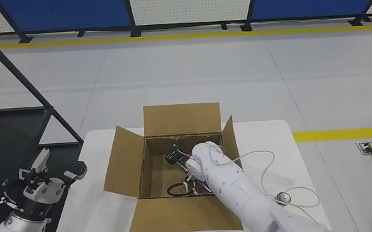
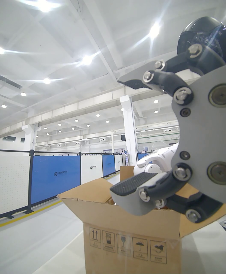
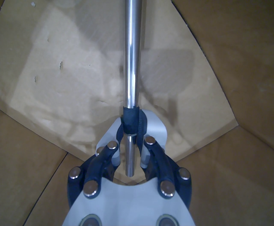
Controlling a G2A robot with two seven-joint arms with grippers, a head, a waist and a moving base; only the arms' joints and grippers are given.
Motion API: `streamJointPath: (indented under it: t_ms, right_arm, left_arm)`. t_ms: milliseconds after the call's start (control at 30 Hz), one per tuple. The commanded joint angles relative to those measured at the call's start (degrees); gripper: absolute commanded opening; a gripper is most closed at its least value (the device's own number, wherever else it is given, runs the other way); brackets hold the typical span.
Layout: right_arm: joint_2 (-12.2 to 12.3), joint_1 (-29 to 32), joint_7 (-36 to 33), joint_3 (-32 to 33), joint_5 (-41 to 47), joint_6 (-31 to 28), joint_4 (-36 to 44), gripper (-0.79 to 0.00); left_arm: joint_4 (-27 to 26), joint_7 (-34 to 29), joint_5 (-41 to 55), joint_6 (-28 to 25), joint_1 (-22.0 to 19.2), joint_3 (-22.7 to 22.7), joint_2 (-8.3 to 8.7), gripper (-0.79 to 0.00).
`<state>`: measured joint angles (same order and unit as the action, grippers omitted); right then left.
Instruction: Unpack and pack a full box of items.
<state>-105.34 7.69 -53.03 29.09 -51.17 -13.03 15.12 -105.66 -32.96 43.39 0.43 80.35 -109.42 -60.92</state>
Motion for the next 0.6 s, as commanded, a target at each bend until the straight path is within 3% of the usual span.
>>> streamJointPath:
  t_ms: [0, 333, 567]
  right_arm:
    - [-0.2, -0.2, 0.1, 0.1, -0.1, 0.1, -0.3, -0.785]
    - [-0.4, -1.3, 2.3, 0.1, -2.4, -0.6, 0.6, -0.785]
    - [0.9, -0.4, 5.3, 0.6, -4.7, -1.6, 4.5, -0.785]
  left_arm:
    - [0.0, 0.0, 0.0, 0.0, 0.0, 0.0, 0.0, 0.0]
    - [0.0, 0.0, 0.0, 0.0, 0.0, 0.0, 0.0, 0.0]
    - [0.0, 0.0, 0.0, 0.0, 0.0, 0.0, 0.0, 0.0]
